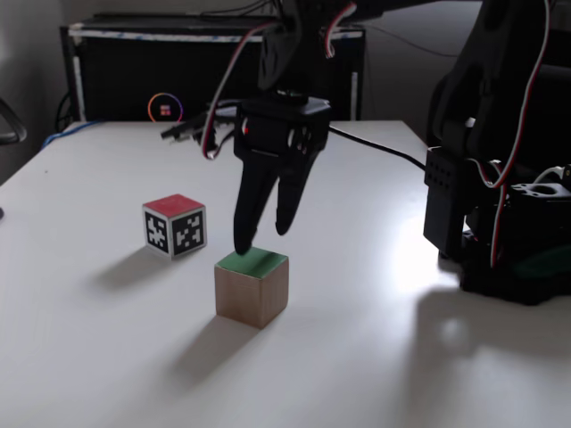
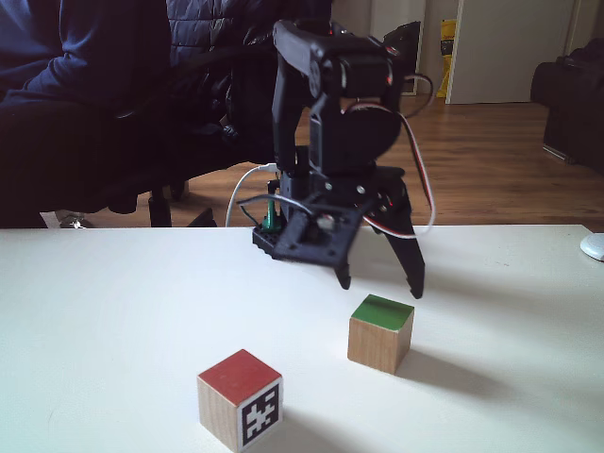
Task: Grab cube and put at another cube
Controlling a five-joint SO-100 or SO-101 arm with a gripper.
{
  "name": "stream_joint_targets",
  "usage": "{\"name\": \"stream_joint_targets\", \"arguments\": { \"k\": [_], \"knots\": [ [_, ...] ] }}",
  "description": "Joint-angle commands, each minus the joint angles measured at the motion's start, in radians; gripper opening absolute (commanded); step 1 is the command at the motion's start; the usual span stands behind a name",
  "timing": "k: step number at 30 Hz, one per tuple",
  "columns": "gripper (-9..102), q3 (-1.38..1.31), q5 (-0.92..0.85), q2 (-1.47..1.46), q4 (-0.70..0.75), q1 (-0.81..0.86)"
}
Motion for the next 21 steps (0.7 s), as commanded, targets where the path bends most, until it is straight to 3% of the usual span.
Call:
{"name": "stream_joint_targets", "arguments": {
  "k": [1, 21],
  "knots": [
    [39, -0.051, -0.012, -0.011, -0.002, -0.021],
    [39, -0.146, 0.003, -0.207, -0.086, -0.048]
  ]
}}
